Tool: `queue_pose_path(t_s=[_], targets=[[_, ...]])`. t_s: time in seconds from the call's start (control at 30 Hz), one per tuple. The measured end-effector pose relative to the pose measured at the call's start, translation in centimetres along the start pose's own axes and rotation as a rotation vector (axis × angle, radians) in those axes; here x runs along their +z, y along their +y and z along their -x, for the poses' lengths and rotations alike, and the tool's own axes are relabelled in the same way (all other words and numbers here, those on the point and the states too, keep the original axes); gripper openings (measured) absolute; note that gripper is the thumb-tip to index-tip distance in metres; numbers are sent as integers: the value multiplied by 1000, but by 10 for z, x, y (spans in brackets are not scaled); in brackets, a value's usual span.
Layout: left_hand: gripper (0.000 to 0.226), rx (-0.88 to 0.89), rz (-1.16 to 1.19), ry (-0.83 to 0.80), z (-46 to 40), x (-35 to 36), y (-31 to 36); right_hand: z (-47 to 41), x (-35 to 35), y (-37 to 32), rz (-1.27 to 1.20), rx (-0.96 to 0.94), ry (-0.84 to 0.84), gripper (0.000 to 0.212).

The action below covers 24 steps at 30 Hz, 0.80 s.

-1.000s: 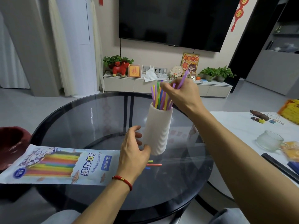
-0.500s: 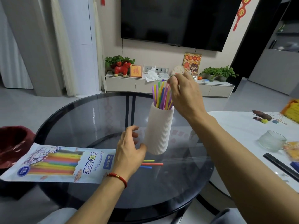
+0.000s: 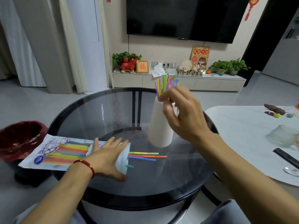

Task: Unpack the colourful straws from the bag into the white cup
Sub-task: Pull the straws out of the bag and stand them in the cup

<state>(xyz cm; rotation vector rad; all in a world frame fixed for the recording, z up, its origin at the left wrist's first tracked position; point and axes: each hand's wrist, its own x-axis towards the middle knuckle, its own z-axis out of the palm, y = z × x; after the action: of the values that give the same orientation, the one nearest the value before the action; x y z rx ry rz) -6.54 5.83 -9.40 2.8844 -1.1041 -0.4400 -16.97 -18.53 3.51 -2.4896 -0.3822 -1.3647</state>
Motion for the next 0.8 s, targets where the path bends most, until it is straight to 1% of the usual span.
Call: queue_pose_path(t_s=[0.07, 0.13, 0.2, 0.27, 0.3, 0.33, 0.4, 0.43, 0.53, 0.6, 0.73, 0.8], targets=[[139, 18, -32, -21, -1, 2, -2, 48, 10, -8, 30, 15, -201, 16], [145, 32, -71, -33, -4, 4, -4, 90, 26, -10, 68, 91, -478, 17], [147, 51, -88, -51, -3, 8, -4, 119, 43, -7, 90, 253, -732, 36], [142, 73, -71, -3, -3, 8, -1, 135, 58, -3, 107, 390, -893, 60], [137, 82, -64, 47, -3, 7, 2, 140, 65, -3, 103, 415, -921, 69], [132, 92, -63, 104, -2, 6, 6, 144, 71, -4, 101, 408, -911, 75], [128, 121, -65, 178, -1, 2, 14, 146, 80, -9, 101, 367, -848, 77], [127, 146, -61, 208, 0, 1, 17, 147, 83, -13, 92, 342, -819, 73], [129, 213, -30, 254, 4, 0, 25, 143, 90, -24, 24, 307, -744, 45], [131, 222, -27, 268, 5, 0, 26, 140, 91, -31, 19, 282, -735, 35], [128, 200, -1, 275, 3, 1, 20, 141, 89, -34, 74, 154, -839, 20], [124, 161, -12, 240, 1, 3, 13, 137, 81, -27, 82, 139, -895, 22]])
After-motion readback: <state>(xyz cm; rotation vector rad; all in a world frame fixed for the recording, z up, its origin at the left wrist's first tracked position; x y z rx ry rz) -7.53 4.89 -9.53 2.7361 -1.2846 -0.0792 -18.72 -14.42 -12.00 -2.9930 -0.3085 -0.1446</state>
